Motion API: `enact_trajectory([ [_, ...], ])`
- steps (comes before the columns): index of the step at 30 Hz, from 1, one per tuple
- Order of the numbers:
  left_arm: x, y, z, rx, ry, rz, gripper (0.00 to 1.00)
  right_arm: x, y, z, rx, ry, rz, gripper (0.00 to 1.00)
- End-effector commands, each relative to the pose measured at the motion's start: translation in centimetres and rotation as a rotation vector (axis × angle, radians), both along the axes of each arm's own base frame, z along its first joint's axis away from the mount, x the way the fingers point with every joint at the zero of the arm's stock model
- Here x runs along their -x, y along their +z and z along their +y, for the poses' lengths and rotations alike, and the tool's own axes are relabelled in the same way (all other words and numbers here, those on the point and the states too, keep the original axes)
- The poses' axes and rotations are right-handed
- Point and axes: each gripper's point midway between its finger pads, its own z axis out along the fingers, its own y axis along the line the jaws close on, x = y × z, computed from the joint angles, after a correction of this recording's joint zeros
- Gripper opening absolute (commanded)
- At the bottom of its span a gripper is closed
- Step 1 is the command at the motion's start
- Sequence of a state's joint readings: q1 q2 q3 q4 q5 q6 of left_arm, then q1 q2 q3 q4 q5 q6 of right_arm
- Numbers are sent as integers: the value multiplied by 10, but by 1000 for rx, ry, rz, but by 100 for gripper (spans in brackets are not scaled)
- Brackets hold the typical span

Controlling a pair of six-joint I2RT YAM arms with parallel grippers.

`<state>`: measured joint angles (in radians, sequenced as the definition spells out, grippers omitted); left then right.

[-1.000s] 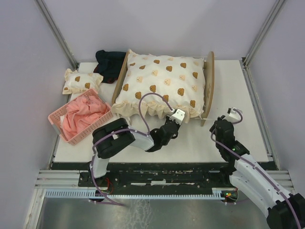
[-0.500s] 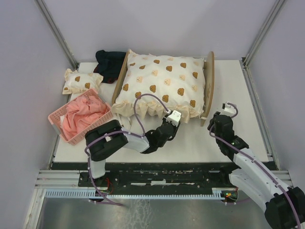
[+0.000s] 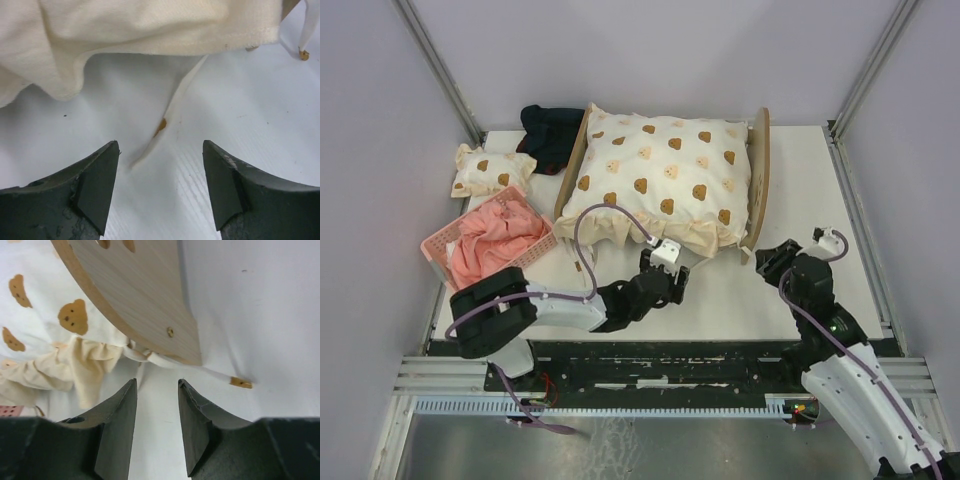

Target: Set up the pet bed

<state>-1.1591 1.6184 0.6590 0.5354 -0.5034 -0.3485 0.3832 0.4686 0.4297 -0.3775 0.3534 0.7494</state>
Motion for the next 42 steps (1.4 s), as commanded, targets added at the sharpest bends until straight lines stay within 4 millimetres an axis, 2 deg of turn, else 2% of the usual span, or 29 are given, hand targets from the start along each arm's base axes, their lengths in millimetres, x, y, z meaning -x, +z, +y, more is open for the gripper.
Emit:
enact_trajectory([
  [1, -9, 35, 16, 22, 115, -12, 80, -8, 11, 24, -237, 5, -45, 46],
  [3, -12, 42, 23, 25, 135, -14, 86, -13, 9, 30, -318, -12, -47, 46],
  [5, -14, 49, 28, 43, 144, -9, 99, -19, 9, 38, -411, -23, -53, 45],
  [10, -31, 59, 47, 123, 156, 43, 99, -31, 6, 49, -534, -54, -49, 43],
  [14, -43, 69, 64, 200, 180, 58, 98, -38, 2, 55, -573, -90, -57, 41],
  [17, -48, 75, 70, 240, 188, 62, 95, -43, 3, 64, -571, -98, -62, 41],
  [26, -39, 86, 49, 339, 78, 103, 82, -63, -5, 87, -578, -145, -65, 39],
  [29, -37, 82, 45, 347, 65, 123, 80, -69, -6, 92, -583, -140, -82, 38],
  [42, -36, 64, 33, 350, 44, 188, 75, -67, 1, 84, -577, -180, -130, 40],
])
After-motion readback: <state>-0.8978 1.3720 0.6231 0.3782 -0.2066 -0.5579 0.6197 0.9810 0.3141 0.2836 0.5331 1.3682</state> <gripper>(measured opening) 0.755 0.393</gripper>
